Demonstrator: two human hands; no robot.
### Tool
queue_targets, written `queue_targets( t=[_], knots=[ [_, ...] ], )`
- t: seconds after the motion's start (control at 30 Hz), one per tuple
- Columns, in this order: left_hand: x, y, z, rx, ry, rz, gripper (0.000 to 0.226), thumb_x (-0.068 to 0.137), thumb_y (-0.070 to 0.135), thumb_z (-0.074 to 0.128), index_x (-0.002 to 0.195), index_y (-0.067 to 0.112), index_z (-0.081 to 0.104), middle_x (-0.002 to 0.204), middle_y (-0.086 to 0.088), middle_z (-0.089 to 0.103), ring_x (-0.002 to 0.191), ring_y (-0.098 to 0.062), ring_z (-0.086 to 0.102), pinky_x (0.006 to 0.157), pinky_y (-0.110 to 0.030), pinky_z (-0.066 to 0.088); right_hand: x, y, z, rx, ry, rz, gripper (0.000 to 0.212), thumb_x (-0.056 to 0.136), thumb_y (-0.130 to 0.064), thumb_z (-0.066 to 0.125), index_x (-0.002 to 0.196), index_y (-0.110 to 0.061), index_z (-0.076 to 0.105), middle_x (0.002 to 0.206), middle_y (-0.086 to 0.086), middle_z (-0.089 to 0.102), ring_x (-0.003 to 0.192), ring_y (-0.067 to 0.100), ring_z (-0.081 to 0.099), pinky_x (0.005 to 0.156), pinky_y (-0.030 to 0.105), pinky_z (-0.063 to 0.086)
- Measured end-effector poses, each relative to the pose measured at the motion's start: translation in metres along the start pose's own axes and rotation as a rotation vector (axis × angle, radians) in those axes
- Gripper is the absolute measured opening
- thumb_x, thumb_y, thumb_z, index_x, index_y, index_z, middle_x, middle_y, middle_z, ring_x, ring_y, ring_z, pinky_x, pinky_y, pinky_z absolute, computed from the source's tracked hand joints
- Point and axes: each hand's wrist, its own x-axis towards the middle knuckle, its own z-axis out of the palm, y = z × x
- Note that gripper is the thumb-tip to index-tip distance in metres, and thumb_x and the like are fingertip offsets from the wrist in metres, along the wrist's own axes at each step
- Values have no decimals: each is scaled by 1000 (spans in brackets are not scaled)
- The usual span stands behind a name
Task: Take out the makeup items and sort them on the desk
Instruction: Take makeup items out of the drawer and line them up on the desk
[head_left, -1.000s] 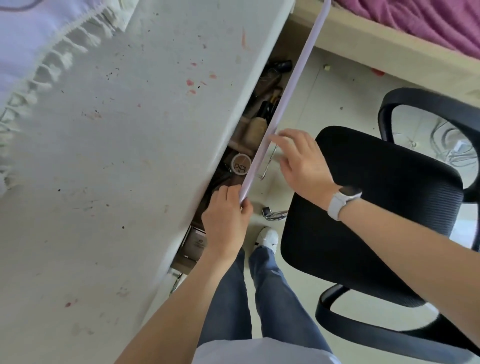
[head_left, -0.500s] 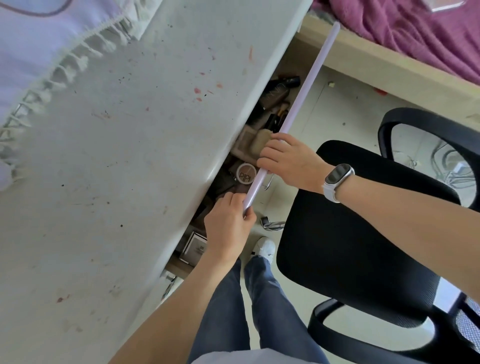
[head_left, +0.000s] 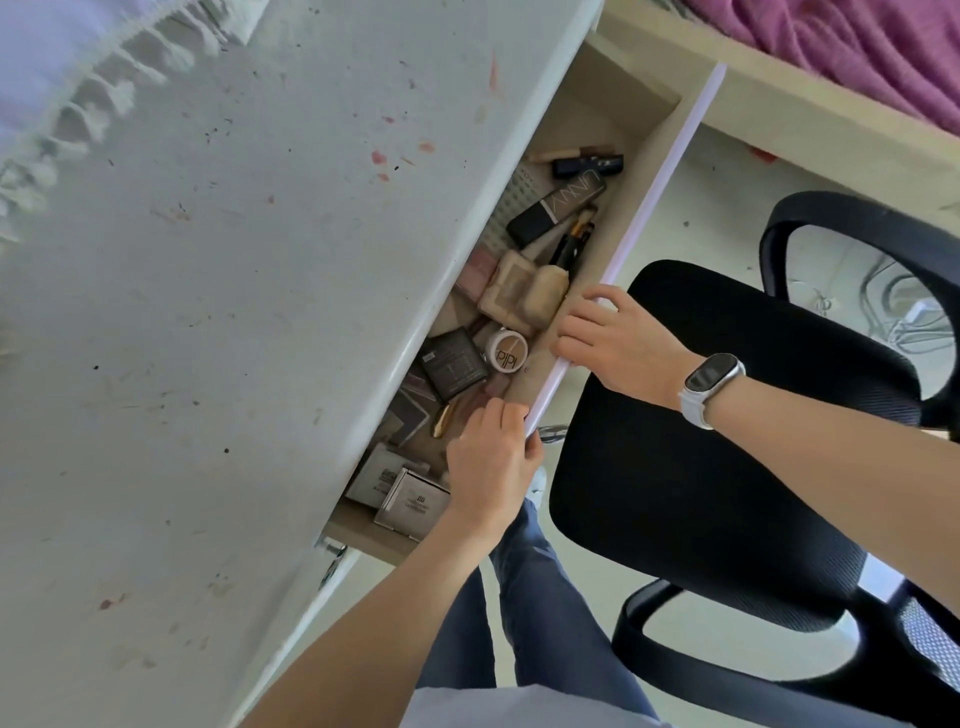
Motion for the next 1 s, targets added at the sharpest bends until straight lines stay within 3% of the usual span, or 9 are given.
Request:
queue_targets(
  t=[0.1,0.23,0.4,0.5,0.6,0.7,0.77,0.87,1.0],
  knots=[
    [0,-2,0,-5,-30,-4,20,61,14,77,72,8,62,62,-3,55,52,-15,54,38,-19,40,2,2,-1,11,-2,7,27,79,-2,42,85,-18,63,83,-1,61,81,21,60,92,34,44],
    [1,-11,-4,-42,-84,52,16,73,19,73,77,7,63,66,-4,57,55,-18,56,40,-23,43,2,2,-4,153,-1,42,12,78,-11,61,86,-17,67,87,1,64,85,24,61,94,37,44],
    [17,-25,-7,-41,-66,18,22,89,14,48,98,4,65,94,-12,64,85,-28,62,65,-37,54,12,9,-12,298,-112,139,30,85,-16,43,105,-15,66,100,5,64,97,26,59,94,39,38],
    [36,-29,5,132,-258,-172,40,94,18,45,133,7,42,138,-14,42,128,-32,37,96,-43,40,35,21,-9,248,-154,258,31,88,-15,42,116,-13,56,115,5,58,112,26,50,96,36,30],
    [48,-36,18,264,-369,-240,53,99,26,36,145,8,17,153,-14,16,141,-30,12,107,-46,25,63,31,-6,185,-283,329,42,86,-16,43,128,-15,46,130,3,49,125,23,38,100,36,29],
    [53,-43,25,343,-422,-269,61,97,27,41,146,6,11,154,-17,12,143,-30,7,110,-49,19,78,43,-2,160,-404,389,46,83,-15,49,128,-14,45,129,4,47,121,24,39,91,36,34],
    [54,-44,24,411,-387,-256,63,92,28,50,144,7,22,150,-17,26,140,-30,21,108,-48,25,82,52,0,138,-436,424,41,83,-12,49,124,-13,48,125,5,50,117,25,41,83,35,34],
    [53,-41,22,491,-256,-172,60,75,35,69,128,11,52,121,-8,60,113,-25,56,94,-42,44,87,60,5,112,-503,396,32,85,-9,48,117,-14,52,116,5,55,111,25,41,76,34,31],
    [54,-40,19,486,-196,-126,64,66,44,78,119,12,61,104,-4,65,91,-21,64,83,-37,50,91,65,13,140,-591,388,31,86,-10,48,116,-15,53,117,5,54,112,27,39,79,35,34]
  ],
)
